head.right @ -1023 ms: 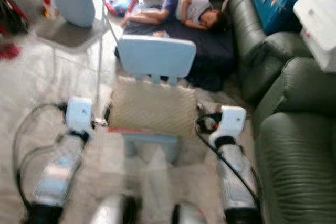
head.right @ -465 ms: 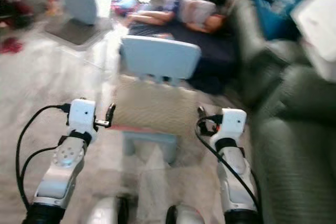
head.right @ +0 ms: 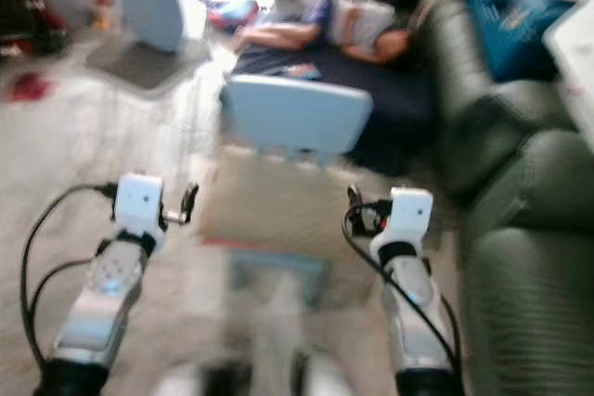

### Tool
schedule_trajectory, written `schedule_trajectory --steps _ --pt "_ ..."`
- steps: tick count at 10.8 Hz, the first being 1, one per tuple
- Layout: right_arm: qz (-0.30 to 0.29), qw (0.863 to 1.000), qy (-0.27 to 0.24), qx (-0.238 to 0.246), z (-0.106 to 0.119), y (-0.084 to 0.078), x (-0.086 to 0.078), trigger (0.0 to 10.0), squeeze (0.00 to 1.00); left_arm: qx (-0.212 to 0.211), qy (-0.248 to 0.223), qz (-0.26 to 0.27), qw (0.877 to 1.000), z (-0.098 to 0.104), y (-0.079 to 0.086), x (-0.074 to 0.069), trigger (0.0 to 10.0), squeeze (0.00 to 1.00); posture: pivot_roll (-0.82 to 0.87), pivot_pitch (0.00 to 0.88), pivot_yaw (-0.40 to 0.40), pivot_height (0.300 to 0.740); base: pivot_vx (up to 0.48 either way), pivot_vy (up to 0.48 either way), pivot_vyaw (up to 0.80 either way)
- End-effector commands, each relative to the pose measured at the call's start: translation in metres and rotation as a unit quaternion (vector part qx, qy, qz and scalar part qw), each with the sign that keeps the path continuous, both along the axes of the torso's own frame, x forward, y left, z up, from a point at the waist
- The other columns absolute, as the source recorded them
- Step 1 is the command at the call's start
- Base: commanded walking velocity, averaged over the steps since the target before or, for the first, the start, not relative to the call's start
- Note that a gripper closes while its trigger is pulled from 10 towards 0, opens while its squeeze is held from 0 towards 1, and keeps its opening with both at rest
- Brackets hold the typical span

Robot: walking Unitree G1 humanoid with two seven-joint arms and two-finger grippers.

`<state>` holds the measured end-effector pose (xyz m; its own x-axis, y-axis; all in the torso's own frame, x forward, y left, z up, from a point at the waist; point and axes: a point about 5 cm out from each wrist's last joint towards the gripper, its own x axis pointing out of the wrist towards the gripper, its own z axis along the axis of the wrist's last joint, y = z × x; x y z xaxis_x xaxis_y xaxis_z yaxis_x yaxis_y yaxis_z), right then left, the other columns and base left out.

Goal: Move the pillow to the sofa

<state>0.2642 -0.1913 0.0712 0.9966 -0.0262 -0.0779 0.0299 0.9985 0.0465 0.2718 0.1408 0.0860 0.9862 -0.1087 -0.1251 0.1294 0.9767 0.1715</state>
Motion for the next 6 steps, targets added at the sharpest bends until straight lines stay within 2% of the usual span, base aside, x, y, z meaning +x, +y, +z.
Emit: schedule_trajectory --steps 1,2,6 --pt "-0.007 1.0 -0.003 0.003 0.001 0.0 0.0 10.0 0.0 0.006 0.003 -0.004 1.0 -0.001 0.002 -0.002 10.0 0.0 -0.05 0.113 -0.046 0.74 0.398 0.27 0.0" --pt "-0.007 1.0 -0.002 0.003 0.0 -0.001 -0.001 10.0 0.0 0.004 0.004 -0.005 1.0 -0.001 0.001 -0.002 10.0 0.0 -0.05 0.116 -0.046 0.74 0.398 0.27 0.0" --pt "-0.009 1.0 0.003 0.002 -0.001 -0.001 0.0 10.0 0.0 -0.003 0.019 -0.026 0.999 -0.007 -0.01 -0.005 10.0 0.0 -0.05 0.121 -0.058 0.74 0.0 0.0 0.0"
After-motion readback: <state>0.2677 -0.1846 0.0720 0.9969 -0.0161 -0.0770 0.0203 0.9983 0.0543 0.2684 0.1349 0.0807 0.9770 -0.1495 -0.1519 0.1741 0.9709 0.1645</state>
